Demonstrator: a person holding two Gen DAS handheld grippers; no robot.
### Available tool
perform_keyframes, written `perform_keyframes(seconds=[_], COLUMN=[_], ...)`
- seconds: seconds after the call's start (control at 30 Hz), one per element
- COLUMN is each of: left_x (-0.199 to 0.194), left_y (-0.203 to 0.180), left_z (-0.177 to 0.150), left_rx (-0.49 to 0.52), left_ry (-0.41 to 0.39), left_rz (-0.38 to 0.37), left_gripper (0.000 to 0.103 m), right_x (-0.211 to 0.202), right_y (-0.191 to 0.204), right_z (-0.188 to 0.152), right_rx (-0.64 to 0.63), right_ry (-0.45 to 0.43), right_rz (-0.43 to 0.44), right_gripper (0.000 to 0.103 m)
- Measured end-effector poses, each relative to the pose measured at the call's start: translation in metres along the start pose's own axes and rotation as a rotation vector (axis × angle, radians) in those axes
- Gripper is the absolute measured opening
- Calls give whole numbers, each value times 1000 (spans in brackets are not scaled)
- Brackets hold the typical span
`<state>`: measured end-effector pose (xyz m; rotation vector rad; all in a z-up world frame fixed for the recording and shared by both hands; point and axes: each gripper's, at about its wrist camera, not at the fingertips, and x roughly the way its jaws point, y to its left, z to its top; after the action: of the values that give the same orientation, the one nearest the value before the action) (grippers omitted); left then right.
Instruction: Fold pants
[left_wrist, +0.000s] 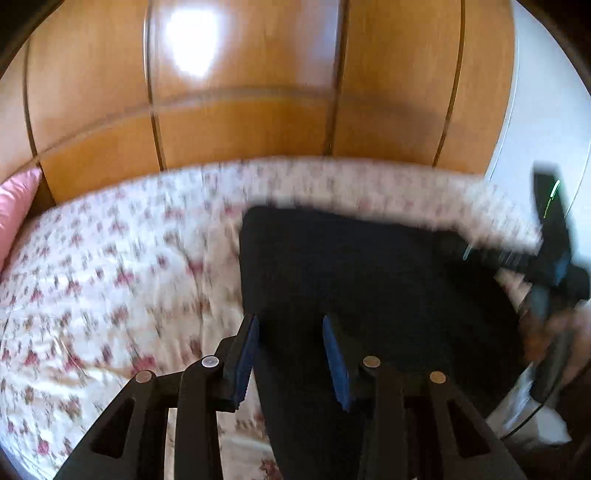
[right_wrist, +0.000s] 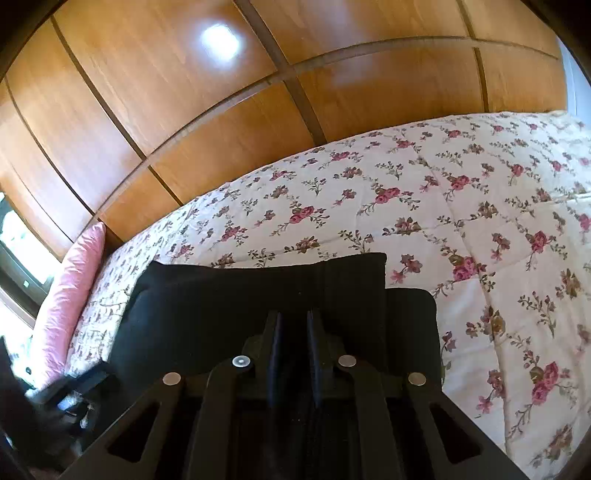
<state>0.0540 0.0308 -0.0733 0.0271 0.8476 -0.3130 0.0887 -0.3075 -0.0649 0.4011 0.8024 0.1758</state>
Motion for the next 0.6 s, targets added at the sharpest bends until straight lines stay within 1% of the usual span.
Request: perform_keyframes(seconds=[0.07, 0.17, 0.27, 0.33, 0.4, 0.47, 0.53, 0.57, 0.6], left_x=[2, -6, -17, -25, -33, -37, -36, -35, -34], left_y=[8, 17, 23, 26, 28, 26, 21, 18, 14], left_z=[-4, 0, -3, -5, -7, -9, -9, -10, -11], left_rx=[-61, -114, -145, -170, -176, -161, -145, -131, -113], left_ry=[-18, -19, -44, -63, -95, -113, -110, -105, -101], left_rz=[-34, -75, -90, -104, -111, -125, -154, -169, -181], left_gripper=[36, 36, 36, 36, 36, 36, 36, 36, 36], right_x=[0, 0, -3, -8, -14, -15, -8, -2, 5], right_y=[1, 0, -1, 4, 13, 28, 42, 53, 64], right_z=[0, 3, 7, 13, 21, 34, 44, 49, 53], right_rx=[-1, 7, 19, 2, -33, -83, -116, -139, -163], right_ry=[3, 24, 48, 67, 67, 77, 107, 127, 151], right_rz=[-1, 8, 40, 45, 65, 123, 203, 240, 271], right_gripper=[13, 13, 17, 22, 26, 26, 26, 27, 30])
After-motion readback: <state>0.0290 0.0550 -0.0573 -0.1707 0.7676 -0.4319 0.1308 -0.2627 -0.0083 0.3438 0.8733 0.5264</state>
